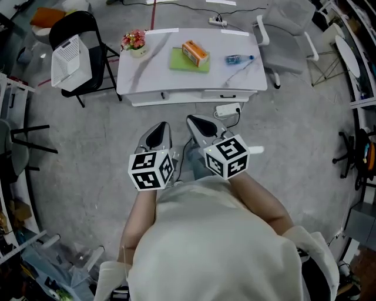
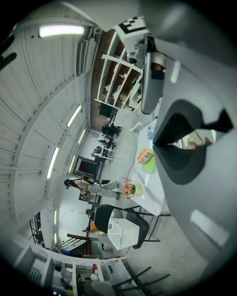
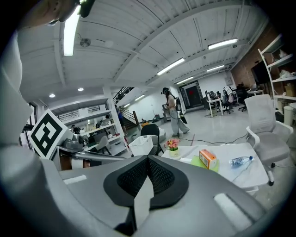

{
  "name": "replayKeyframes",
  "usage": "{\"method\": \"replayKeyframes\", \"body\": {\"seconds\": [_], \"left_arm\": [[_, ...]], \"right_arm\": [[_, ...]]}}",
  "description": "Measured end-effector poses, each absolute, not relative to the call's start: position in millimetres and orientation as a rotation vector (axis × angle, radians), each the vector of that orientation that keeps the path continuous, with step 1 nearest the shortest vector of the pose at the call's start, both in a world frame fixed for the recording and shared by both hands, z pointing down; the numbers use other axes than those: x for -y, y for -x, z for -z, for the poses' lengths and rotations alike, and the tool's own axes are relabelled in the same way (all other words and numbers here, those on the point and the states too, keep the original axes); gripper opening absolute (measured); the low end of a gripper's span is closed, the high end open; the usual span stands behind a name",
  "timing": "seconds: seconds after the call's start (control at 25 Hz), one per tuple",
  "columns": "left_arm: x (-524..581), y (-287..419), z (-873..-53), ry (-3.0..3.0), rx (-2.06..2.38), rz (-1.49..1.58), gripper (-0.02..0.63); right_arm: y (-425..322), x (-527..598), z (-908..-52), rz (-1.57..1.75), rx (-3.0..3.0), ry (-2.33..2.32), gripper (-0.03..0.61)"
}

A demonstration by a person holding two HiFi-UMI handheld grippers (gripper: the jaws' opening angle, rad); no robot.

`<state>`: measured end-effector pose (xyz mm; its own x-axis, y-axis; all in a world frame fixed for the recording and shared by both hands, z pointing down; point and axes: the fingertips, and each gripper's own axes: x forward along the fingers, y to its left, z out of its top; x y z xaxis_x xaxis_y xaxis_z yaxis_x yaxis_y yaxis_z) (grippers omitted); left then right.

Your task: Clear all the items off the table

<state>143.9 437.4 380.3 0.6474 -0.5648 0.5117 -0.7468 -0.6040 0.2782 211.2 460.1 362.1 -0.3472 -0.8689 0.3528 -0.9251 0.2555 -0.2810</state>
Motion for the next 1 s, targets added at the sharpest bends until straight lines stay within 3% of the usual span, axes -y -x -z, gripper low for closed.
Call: {"method": "replayKeyframes", "body": {"seconds": [1.0], "left_arm": [[-311,-253,-371,-2.314,1.159,-0.512,0.009]], "right_arm": [[-333,-340,-370,-0.686,2.423,-1.556,-0.003]]}}
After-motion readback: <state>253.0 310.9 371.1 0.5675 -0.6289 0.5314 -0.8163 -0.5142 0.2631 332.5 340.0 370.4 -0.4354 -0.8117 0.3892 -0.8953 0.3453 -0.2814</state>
